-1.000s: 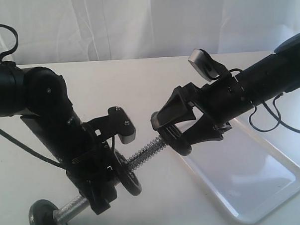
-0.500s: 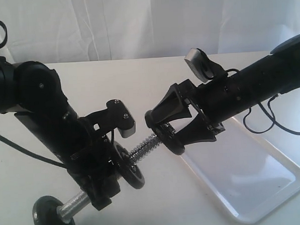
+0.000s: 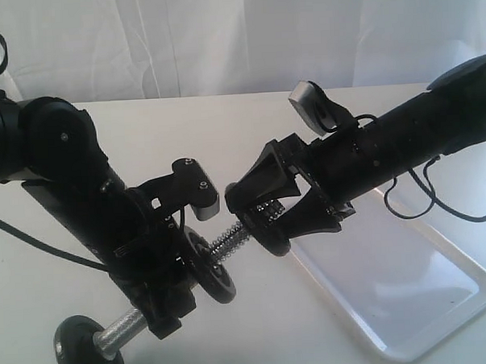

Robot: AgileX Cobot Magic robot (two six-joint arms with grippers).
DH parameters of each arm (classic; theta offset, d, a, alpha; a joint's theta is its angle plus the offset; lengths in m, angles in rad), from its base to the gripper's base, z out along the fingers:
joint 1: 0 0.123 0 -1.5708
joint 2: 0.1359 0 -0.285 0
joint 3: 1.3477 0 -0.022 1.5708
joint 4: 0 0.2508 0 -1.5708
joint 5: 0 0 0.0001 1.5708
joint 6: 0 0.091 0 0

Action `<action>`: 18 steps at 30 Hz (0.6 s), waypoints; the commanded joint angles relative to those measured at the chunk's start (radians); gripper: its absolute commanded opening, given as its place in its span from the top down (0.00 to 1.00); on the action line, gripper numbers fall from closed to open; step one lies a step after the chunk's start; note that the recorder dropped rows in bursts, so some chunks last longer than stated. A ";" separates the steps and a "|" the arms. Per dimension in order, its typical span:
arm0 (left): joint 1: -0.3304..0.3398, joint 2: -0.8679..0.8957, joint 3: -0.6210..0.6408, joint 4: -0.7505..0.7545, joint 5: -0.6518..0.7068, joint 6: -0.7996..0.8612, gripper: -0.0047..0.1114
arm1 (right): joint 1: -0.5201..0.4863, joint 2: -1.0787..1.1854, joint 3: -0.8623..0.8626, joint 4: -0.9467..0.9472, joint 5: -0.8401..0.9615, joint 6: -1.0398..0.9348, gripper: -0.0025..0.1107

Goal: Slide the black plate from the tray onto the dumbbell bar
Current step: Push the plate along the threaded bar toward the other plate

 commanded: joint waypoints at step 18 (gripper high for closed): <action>-0.007 -0.059 -0.028 -0.086 0.010 0.009 0.96 | 0.072 -0.008 -0.002 0.047 0.015 -0.017 0.98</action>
